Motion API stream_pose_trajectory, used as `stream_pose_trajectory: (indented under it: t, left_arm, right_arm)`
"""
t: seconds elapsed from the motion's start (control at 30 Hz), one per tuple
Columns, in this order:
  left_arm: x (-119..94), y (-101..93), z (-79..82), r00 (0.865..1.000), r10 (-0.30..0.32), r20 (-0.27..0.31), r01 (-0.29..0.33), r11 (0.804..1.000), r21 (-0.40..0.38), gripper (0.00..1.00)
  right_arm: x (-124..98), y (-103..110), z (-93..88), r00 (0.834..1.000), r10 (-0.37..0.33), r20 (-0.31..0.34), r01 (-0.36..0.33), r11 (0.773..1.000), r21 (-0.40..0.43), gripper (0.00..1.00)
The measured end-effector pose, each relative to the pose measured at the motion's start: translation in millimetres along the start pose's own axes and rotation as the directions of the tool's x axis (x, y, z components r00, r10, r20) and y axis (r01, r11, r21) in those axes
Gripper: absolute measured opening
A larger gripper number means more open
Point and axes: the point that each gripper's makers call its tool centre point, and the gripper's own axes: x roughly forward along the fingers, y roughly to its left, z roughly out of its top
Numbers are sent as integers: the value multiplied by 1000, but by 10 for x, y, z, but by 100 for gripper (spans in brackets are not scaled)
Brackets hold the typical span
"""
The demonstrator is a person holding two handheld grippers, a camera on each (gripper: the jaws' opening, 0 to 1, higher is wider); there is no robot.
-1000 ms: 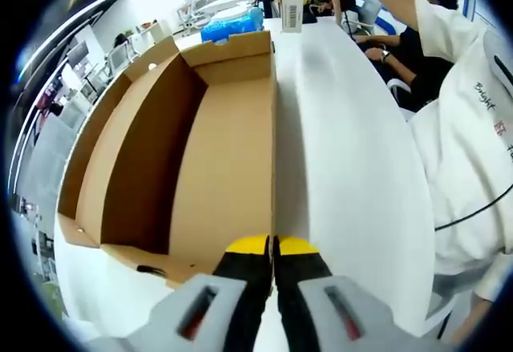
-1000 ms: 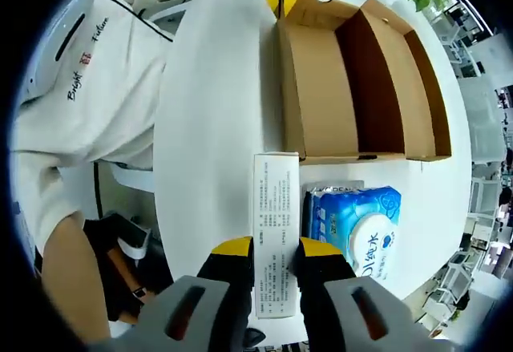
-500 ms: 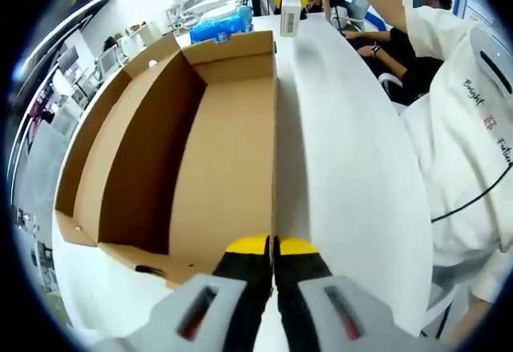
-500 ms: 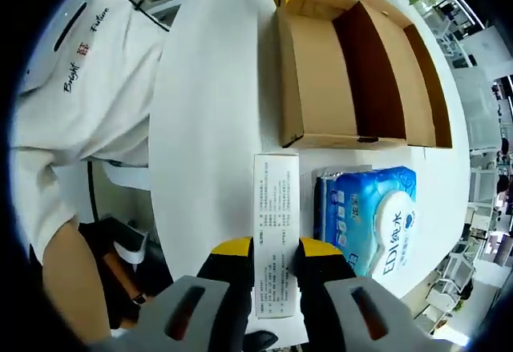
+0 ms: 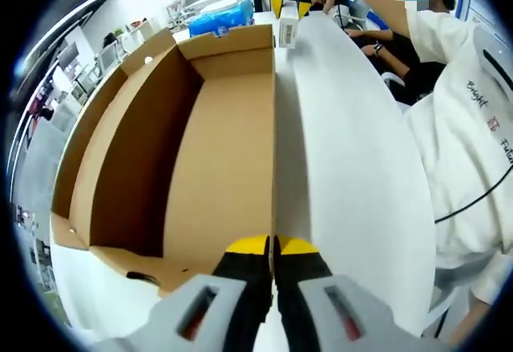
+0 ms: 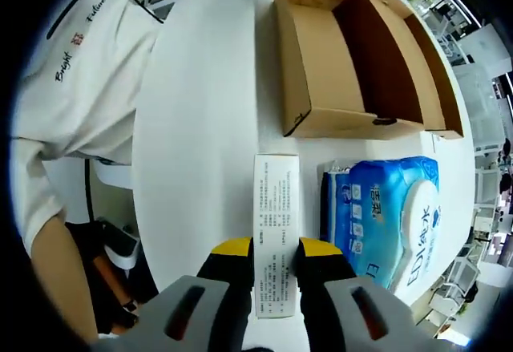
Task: Operate the shoe box by opening the lid, removing the specified soft item, and placing it in the target area until the item is outside and the box remains undamaged.
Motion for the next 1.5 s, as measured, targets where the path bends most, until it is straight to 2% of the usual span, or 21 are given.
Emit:
stream_pose_trajectory:
  t: [0.2, 0.43, 0.8, 0.9, 1.13, 1.37, 1.5]
  left_arm:
    - [3, -12, 2, 1000, 9, -4, -9, 1000, -4, 1]
    - [-3, -33, 3, 1000, 2, -4, -2, 1000, -7, 1]
    - [-9, -50, -2, 1000, 3, -4, -3, 1000, -8, 1]
    - [-11, -54, -3, 1000, 2, -4, -2, 1000, -7, 1]
    - [-14, -51, -8, 1000, -2, -3, 2, 1000, -9, 1]
    - [-13, -49, -10, 1000, 3, -1, -3, 1000, -1, 1]
    - [-12, -48, -11, 1000, 5, -1, -5, 1000, 2, 1]
  right_arm:
    - [59, 39, 31, 1000, 12, 6, -12, 1000, -13, 19]
    - [165, -6, -34, 1000, 6, -3, -6, 1000, -16, 19]
    - [176, -14, -17, 1000, 8, -1, -8, 999, -31, 19]
    - [246, -12, -134, 999, 21, -29, -21, 1000, -14, 19]
    - [279, -24, -156, 999, 35, -28, -35, 999, -6, 19]
    - [305, -43, -166, 999, 23, -47, -23, 1000, -14, 20]
    - [304, -125, -193, 997, -30, -72, 29, 1000, -11, 20]
